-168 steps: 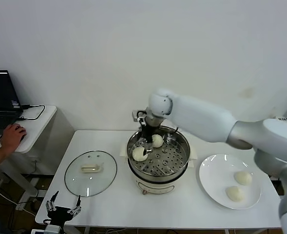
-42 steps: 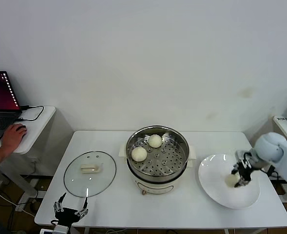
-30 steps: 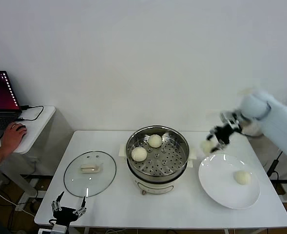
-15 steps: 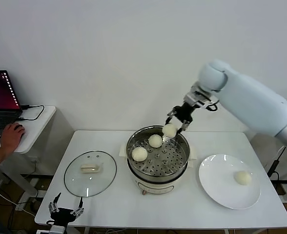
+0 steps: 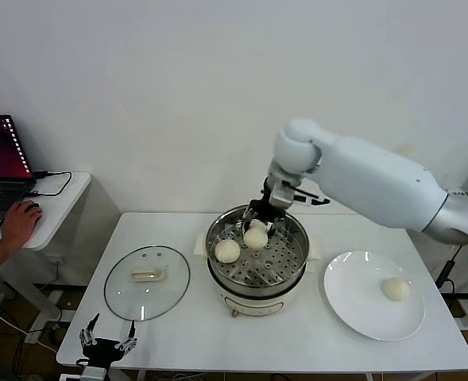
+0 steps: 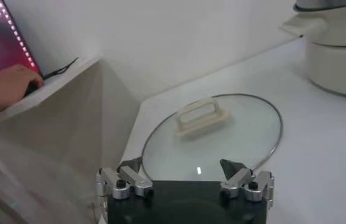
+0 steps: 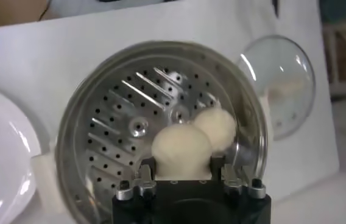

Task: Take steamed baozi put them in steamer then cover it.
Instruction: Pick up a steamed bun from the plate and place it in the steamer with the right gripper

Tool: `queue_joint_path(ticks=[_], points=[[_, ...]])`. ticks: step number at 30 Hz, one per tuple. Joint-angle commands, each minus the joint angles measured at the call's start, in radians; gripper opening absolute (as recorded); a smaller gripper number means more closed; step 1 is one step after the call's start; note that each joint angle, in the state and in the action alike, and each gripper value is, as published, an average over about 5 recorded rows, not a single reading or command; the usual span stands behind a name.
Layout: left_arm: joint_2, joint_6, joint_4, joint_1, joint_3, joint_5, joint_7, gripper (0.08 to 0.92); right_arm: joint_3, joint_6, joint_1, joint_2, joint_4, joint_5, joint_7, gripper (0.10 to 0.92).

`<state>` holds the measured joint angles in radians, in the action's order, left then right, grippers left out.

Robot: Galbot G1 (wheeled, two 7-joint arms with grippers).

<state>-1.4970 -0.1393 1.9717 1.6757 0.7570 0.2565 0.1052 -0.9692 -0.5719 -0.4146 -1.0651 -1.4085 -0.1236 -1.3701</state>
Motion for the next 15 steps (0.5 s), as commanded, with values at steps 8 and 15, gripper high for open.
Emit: queue_joint_path(ticks=[8, 15], points=[[-0.001, -0.001, 0.0, -0.005, -0.001, -0.004, 0.001, 0.823, -0.083, -0.04, 0.048, -0.021, -0.122, -0.115, 0.005, 0.55], [0.001, -0.001, 0.0, -0.006, -0.004, -0.004, 0.002, 0.823, -0.082, -0.034, 0.083, -0.043, -0.099, -0.145, 0.011, 0.551]])
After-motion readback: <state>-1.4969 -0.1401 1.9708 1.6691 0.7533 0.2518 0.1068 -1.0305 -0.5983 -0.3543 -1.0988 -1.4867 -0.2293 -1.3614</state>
